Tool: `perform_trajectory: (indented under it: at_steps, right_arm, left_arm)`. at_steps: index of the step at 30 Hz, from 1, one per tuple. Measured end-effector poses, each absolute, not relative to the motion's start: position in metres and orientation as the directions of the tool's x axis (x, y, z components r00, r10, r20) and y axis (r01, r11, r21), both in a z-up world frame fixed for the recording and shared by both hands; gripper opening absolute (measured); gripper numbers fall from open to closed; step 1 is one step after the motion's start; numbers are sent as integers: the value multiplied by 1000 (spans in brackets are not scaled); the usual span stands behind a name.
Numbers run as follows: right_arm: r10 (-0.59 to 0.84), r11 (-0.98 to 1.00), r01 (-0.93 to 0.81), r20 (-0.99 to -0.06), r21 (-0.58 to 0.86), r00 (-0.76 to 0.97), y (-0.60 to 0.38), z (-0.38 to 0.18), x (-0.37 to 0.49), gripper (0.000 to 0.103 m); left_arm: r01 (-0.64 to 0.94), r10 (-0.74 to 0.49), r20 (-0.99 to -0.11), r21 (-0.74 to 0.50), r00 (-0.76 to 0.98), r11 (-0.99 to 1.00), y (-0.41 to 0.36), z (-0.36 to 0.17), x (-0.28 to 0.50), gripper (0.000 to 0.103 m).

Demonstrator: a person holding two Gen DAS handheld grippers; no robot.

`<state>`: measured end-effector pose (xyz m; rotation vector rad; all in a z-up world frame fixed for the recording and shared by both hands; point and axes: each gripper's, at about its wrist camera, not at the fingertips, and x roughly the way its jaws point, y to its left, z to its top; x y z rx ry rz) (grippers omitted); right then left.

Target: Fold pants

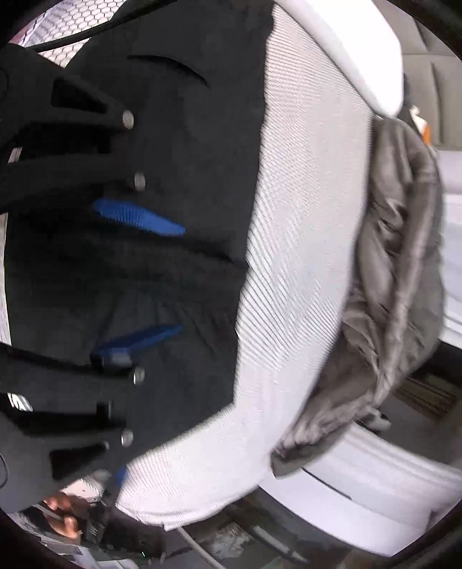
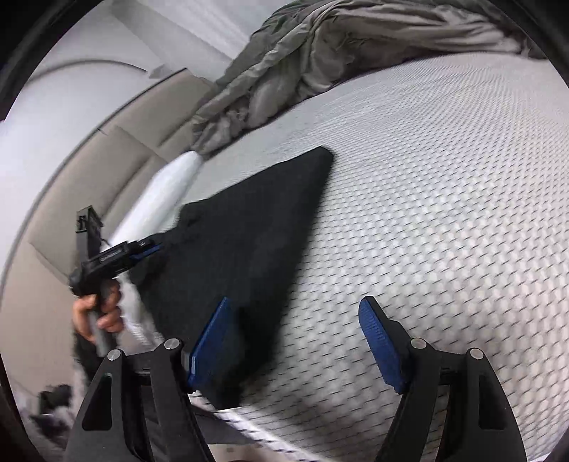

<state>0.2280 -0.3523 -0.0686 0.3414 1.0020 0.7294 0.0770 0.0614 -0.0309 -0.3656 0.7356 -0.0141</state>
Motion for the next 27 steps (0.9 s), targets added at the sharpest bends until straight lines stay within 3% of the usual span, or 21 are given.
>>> perform_trajectory:
  at_steps: [2, 3, 4, 6, 7, 10, 14, 15, 16, 18, 23, 25, 27]
  right_arm:
    - [718, 691, -406, -630, 598, 296, -346, -70, 225, 75]
    - [733, 675, -401, -623, 619, 273, -340, -74, 225, 69]
    - [748, 659, -391, -615, 642, 250, -337, -78, 225, 55]
    - [783, 619, -346, -587, 705, 204, -332, -90, 228, 46]
    - [796, 603, -326, -574, 728, 191, -330, -95, 229, 34]
    - [795, 601, -327, -586, 729, 155, -326, -103, 222, 17]
    - [767, 616, -403, -632, 677, 111, -325, -99, 204, 19]
    - [765, 621, -416, -630, 664, 134, -328, -93, 203, 27]
    - [772, 618, -411, -617, 670, 154, -332, -90, 203, 45]
    - [790, 610, -375, -570, 698, 225, -343, -81, 211, 56]
    - [775, 628, -273, -552, 729, 307, -330, -100, 247, 54]
    - [777, 622, -255, -542, 740, 321, -316, -111, 258, 32]
    - [770, 634, -283, -556, 720, 313, -308, -114, 267, 26]
  left_arm:
    - [-47, -196, -627, -349, 754, 936, 37, -22, 81, 62]
    - [-6, -232, -624, -355, 746, 935, 20, -21, 85, 63]
    - [28, -266, -627, -363, 732, 931, 0, -22, 92, 63]
    - [88, -327, -645, -374, 690, 923, -39, -28, 105, 63]
    - [123, -358, -659, -375, 661, 919, -57, -33, 110, 63]
    - [170, -333, -729, -291, 598, 942, -109, -49, 127, 63]
    - [161, -301, -771, -255, 561, 953, -130, -63, 132, 63]
    - [157, -308, -765, -267, 565, 951, -132, -62, 131, 63]
    - [154, -318, -757, -281, 571, 947, -129, -59, 129, 63]
    - [134, -326, -734, -310, 595, 941, -122, -52, 127, 63]
    - [41, -284, -695, -343, 661, 938, -77, -43, 121, 63]
    - [12, -257, -681, -342, 686, 940, -62, -40, 117, 63]
    - [-14, -220, -674, -323, 705, 946, -50, -41, 112, 63]
